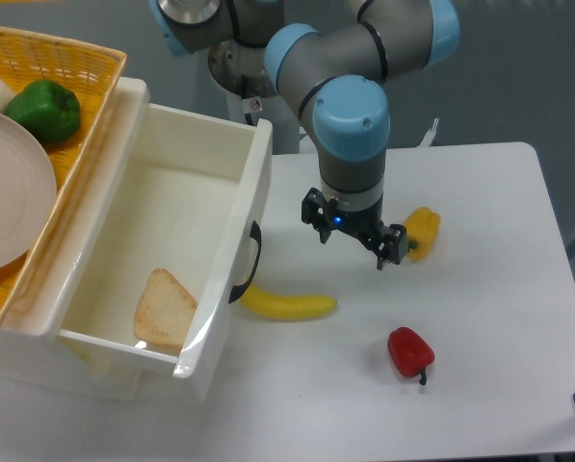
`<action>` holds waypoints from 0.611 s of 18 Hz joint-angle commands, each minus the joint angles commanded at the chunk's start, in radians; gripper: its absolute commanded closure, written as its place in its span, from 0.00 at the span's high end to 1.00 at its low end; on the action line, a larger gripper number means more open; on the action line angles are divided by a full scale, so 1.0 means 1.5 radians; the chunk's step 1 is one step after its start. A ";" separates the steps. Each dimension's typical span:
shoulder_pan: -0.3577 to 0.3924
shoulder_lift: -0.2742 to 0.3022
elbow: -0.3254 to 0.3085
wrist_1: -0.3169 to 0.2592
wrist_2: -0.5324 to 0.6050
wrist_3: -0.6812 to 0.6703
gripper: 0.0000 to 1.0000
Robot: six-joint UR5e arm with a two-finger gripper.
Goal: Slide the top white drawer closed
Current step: 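Move the gripper down toward the front face of the open white drawer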
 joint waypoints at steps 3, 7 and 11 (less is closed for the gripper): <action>0.000 -0.007 -0.008 -0.001 0.001 -0.001 1.00; 0.003 -0.014 -0.016 -0.001 -0.004 -0.014 1.00; 0.001 -0.028 -0.022 -0.001 -0.026 -0.055 1.00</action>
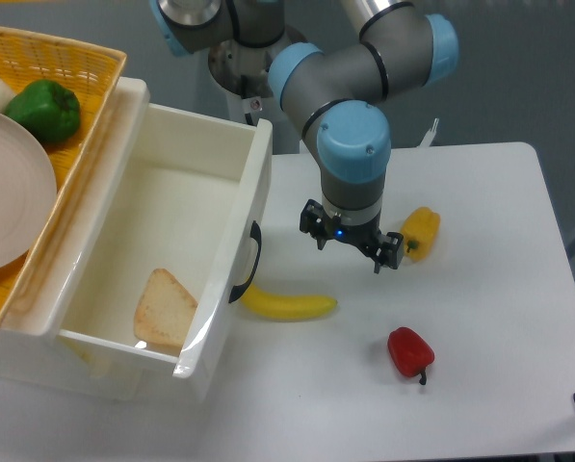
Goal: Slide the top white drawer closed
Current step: 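Move the gripper down toward the front face of the open white drawer, then lower the gripper against the drawer front beside its black handle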
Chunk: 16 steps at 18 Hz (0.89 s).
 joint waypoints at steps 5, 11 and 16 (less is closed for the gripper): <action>0.006 -0.029 -0.001 0.000 -0.063 -0.043 1.00; 0.036 -0.048 0.011 0.000 -0.171 -0.093 1.00; 0.033 -0.059 0.009 0.000 -0.184 -0.108 1.00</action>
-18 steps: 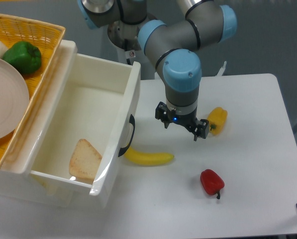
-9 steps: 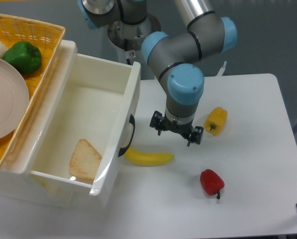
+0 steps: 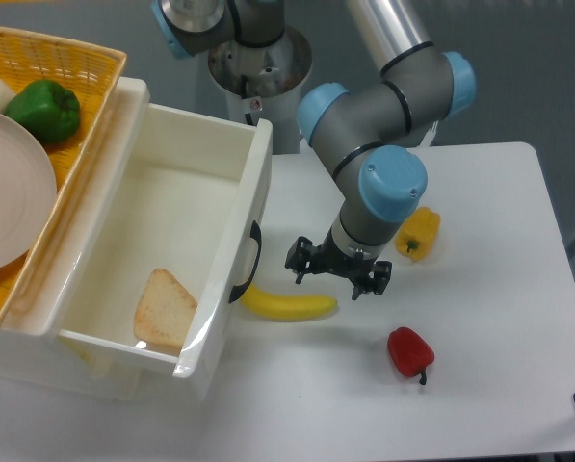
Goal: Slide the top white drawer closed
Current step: 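Lower the gripper against the drawer front beside its black handle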
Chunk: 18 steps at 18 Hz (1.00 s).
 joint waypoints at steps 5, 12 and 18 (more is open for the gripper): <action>-0.008 -0.008 -0.002 0.000 -0.002 0.000 1.00; -0.031 -0.008 -0.003 -0.002 -0.003 -0.006 1.00; -0.042 -0.009 -0.003 -0.002 -0.008 -0.007 1.00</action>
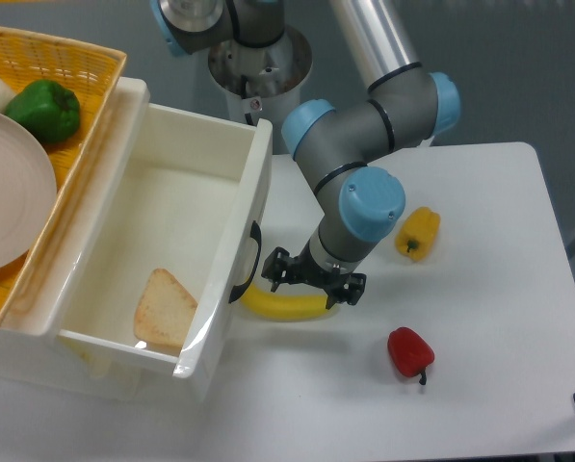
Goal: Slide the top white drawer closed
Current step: 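Lower the gripper against the drawer front beside its black handle, then push the drawer front with the gripper into the drawer unit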
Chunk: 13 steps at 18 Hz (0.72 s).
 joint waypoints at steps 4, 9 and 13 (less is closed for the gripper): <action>-0.001 0.001 -0.001 -0.002 -0.009 0.000 1.00; -0.002 0.007 -0.001 -0.004 -0.015 0.000 1.00; -0.008 0.010 0.000 -0.004 -0.020 -0.001 1.00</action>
